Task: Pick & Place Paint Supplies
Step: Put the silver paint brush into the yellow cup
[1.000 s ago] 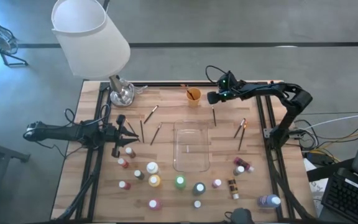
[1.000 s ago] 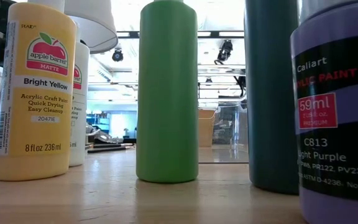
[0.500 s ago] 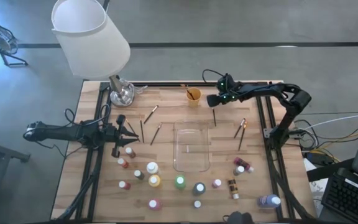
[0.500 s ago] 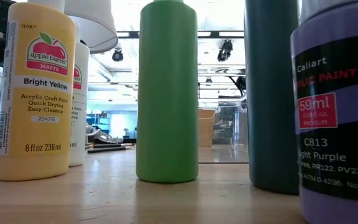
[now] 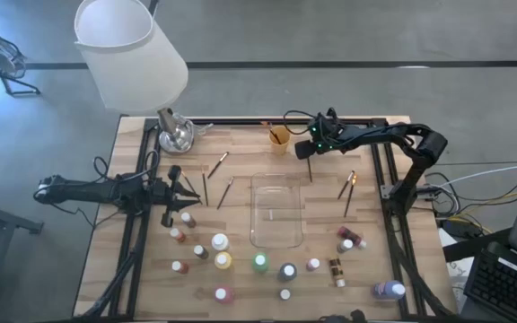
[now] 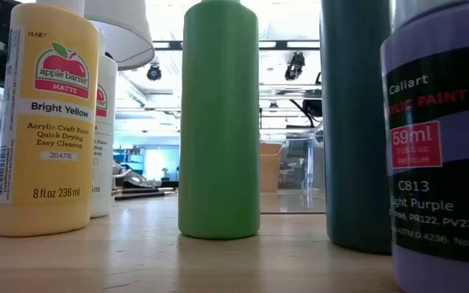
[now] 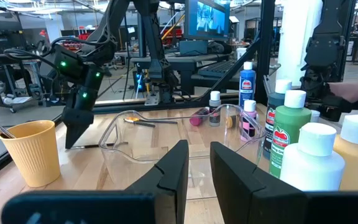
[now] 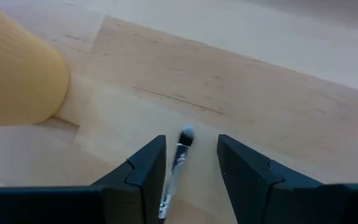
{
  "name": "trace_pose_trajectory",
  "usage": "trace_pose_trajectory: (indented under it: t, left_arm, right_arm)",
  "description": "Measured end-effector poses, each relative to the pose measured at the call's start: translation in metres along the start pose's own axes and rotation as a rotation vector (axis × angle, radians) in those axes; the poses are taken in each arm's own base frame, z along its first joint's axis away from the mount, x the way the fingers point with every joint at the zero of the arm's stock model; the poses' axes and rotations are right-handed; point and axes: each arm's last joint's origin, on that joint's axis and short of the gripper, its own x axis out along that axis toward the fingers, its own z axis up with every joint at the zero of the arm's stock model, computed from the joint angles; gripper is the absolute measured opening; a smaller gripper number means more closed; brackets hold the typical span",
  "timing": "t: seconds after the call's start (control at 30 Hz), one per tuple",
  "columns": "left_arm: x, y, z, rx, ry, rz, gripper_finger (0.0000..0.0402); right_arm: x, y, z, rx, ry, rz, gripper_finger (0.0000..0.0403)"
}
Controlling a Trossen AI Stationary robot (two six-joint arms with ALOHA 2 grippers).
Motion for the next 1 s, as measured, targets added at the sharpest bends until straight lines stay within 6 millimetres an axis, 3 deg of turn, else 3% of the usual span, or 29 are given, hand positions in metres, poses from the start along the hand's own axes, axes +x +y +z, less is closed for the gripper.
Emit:
trace_pose_trajectory:
  t: [0.8,1.0]
  left_arm:
    - [0.0,0.0,0.0,0.0,0.0,0.0,0.0074]
    - [0.0,0.0,0.0,0.0,0.0,0.0,0.0074]
  right_arm:
    - [0.012,-0.003,-0.007,0.001,0.032,-0.072,0.0013]
    - [0.008,-0.002,-0.004,-0.008,0.029,-0.063,0.0009]
